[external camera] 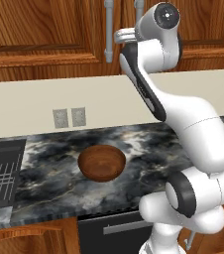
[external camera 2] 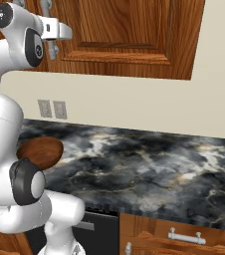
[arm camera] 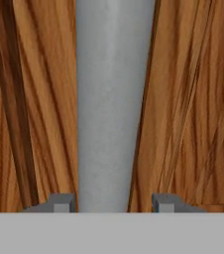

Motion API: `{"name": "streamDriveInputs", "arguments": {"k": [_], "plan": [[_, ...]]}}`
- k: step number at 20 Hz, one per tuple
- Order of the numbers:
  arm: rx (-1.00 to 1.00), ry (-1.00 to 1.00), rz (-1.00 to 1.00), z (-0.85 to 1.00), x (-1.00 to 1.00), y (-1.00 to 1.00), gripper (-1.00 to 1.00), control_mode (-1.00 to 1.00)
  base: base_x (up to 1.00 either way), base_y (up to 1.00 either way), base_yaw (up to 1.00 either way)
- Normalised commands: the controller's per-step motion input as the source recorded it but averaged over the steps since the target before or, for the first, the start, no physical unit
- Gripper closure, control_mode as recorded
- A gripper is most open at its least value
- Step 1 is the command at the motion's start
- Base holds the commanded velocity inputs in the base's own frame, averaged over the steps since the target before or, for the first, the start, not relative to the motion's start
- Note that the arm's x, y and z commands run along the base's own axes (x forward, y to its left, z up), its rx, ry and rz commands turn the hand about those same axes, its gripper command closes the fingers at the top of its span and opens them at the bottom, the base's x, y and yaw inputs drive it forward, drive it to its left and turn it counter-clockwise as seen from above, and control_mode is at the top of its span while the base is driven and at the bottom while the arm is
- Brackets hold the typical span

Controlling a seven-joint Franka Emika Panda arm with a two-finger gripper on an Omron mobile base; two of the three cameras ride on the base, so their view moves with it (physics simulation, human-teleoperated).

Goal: Open the cabinet. Pick the peach and orange from the cabinet and place them into the bowl. Then close the cabinet.

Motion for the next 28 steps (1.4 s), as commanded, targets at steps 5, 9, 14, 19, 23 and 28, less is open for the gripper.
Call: {"name": "streamDriveInputs", "arguments": {"k": [5,9,14,19,23,28], "plan": [[0.00,0.00,0.00,0.00,0.00,0.00,1.00,-1.00,0.00,0.00,0.00],[0.00,0.00,0.00,0.00,0.00,0.00,1.00,-1.00,0.00,0.00,0.00],[0.00,0.00,0.00,0.00,-0.02,0.00,1.00,-1.00,0.00,0.00,0.00],[0.00,0.00,0.00,0.00,-0.29,0.00,1.00,-1.00,0.00,0.00,0.00],[0.00,0.00,0.00,0.00,-0.65,0.00,1.00,-1.00,0.00,0.00,0.00],[0.00,0.00,0.00,0.00,-0.67,0.00,1.00,-1.00,0.00,0.00,0.00]]}}
